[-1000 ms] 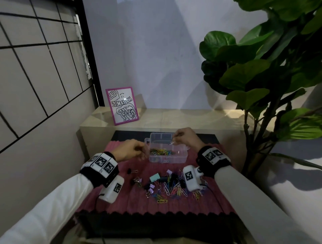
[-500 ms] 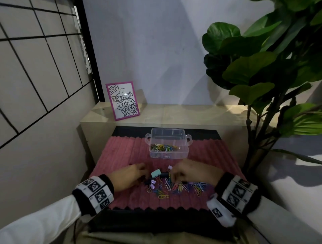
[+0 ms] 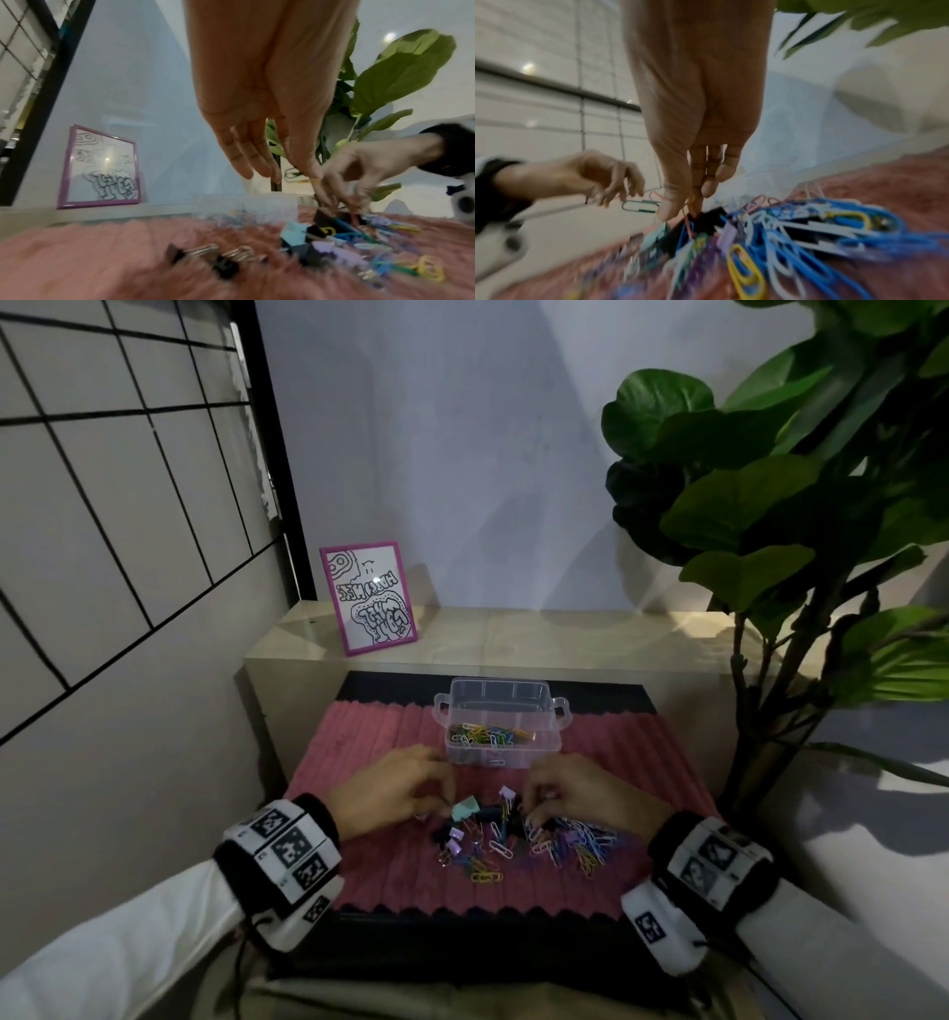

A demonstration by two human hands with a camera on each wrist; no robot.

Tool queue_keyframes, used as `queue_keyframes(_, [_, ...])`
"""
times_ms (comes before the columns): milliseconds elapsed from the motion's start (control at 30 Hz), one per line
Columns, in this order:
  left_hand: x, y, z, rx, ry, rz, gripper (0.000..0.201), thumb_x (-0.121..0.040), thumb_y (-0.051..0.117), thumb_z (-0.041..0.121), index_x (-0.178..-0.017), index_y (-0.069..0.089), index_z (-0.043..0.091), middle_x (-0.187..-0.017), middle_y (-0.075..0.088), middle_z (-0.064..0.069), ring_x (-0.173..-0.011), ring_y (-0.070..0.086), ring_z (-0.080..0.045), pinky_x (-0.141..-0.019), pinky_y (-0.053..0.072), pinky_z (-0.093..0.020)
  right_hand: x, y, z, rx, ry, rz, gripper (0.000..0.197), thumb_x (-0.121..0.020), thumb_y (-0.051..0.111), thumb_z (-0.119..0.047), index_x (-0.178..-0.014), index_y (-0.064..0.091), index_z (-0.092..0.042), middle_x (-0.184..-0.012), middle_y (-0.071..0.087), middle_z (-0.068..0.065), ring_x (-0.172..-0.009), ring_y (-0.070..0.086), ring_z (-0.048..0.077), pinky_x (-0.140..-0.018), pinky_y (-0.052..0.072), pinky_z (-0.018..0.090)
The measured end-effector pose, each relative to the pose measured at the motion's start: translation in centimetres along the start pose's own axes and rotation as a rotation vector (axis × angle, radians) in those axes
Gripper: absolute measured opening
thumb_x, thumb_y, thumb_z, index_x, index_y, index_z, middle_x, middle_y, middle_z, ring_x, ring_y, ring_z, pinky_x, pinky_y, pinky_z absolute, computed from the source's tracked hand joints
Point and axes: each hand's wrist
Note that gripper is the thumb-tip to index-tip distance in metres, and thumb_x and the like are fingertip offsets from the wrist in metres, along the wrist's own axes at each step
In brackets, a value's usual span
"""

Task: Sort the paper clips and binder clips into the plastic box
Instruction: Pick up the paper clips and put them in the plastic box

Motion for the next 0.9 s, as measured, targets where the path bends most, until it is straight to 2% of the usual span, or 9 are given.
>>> queue_keyframes(67, [-0.4,0.6,1.6,0.106,0.065,-0.032,0.01,-0.082,0.065,0.023,-0.089,0.065,0.015,-0.098,0.065,0.003,-0.088,0.057,-0.002,-0.078,0.041,-0.008,0.1,-0.9,0.1,-0.262,0.046,0.085,0.008,-0.076,0.073,-0.013,-0.078,0.066,-0.014,-0.081,0.069,0.003,-0.077,0.067,0.016,-0.078,0.054,0.034])
queue_keyframes(167, [-1.3,2.9,3.6,0.031,0.128,-0.204,0.01,-0.082,0.063,0.018,-0.089,0.065,0.012,-0.101,0.063,-0.003,-0.092,0.059,-0.015,-0.081,0.047,-0.027,0.1,-1.5,0.2,-0.414,0.082,0.176,0.01,-0.076,0.072,-0.01,-0.075,0.065,-0.016,-0.076,0.071,0.009,-0.068,0.066,0.02,-0.067,0.053,0.036])
queue_keyframes(267, [-1.9,4.9,4.2,-0.162,0.199,-0.251,0.01,-0.084,0.056,0.015,-0.091,0.063,0.012,-0.11,0.057,-0.005,-0.1,0.054,-0.02,-0.084,0.038,-0.023,-0.1,-1.4,0.3,-0.424,0.107,0.192,0.011,-0.078,0.069,-0.004,-0.076,0.064,-0.013,-0.067,0.069,0.001,-0.056,0.062,0.009,-0.054,0.05,0.026])
queue_keyframes(333, [-2.0,5.4,4.0,-0.214,0.258,-0.243,0.009,-0.084,0.052,0.011,-0.09,0.059,0.01,-0.106,0.056,-0.008,-0.095,0.054,-0.023,-0.086,0.044,-0.036,0.0,-1.2,0.2,-0.401,0.133,0.197,0.007,-0.08,0.068,-0.004,-0.077,0.064,-0.009,-0.062,0.066,-0.004,-0.049,0.057,0.002,-0.049,0.045,0.017])
queue_keyframes(467, [-2.1,6.2,4.2,-0.29,0.249,-0.3,0.021,-0.084,0.049,0.008,-0.104,0.051,0.003,-0.11,0.051,-0.016,-0.096,0.052,-0.033,-0.082,0.046,-0.048,-1.4,-1.6,0.4,-0.344,0.165,0.259,0.001,-0.081,0.067,-0.009,-0.08,0.067,-0.009,-0.069,0.067,0.0,-0.055,0.06,0.007,-0.056,0.05,0.02])
queue_keyframes(667, [-2.6,4.5,3.6,0.136,0.111,-0.219,0.013,-0.079,0.065,0.011,-0.088,0.062,0.001,-0.096,0.066,-0.012,-0.081,0.059,-0.013,-0.071,0.038,-0.01,-7.0,-3.9,-0.6,-0.319,0.251,0.432,0.008,-0.084,0.062,-0.002,-0.091,0.065,0.0,-0.083,0.068,0.011,-0.051,0.058,-0.003,-0.047,0.045,0.008])
queue_keyframes(767, [-2.6,3.7,2.5,0.453,-0.043,-0.163,0.012,-0.078,0.069,0.008,-0.088,0.066,0.004,-0.083,0.068,0.004,-0.07,0.059,0.006,-0.069,0.043,-0.005,-9.0,-3.9,-0.9,-0.17,0.289,0.386,0.016,-0.086,0.058,-0.001,-0.099,0.066,0.001,-0.097,0.07,0.018,-0.075,0.066,0.017,-0.064,0.053,0.018])
queue_keyframes(833, [-2.4,3.0,1.7,0.657,-0.079,-0.145,0.006,-0.078,0.069,0.007,-0.082,0.066,0.01,-0.077,0.067,0.009,-0.068,0.062,0.004,-0.067,0.048,-0.011,-9.4,-3.6,-1.1,-0.015,0.312,0.251,0.022,-0.088,0.055,-0.004,-0.108,0.066,0.0,-0.11,0.068,0.017,-0.099,0.064,0.023,-0.085,0.049,0.026])
queue_keyframes(900, [-2.2,2.2,0.8,0.756,-0.093,-0.112,0.011,-0.077,0.07,0.008,-0.078,0.065,0.018,-0.078,0.07,0.003,-0.07,0.064,-0.004,-0.066,0.049,-0.017,-9.2,-3.3,-1.1,0.089,0.305,0.185,0.027,-0.091,0.053,-0.005,-0.115,0.062,-0.001,-0.119,0.065,0.014,-0.109,0.061,0.022,-0.091,0.043,0.023])
Point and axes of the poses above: each hand's wrist, its own x-axis away from the middle knuckle, its own y-axis out of the palm, z = x × y
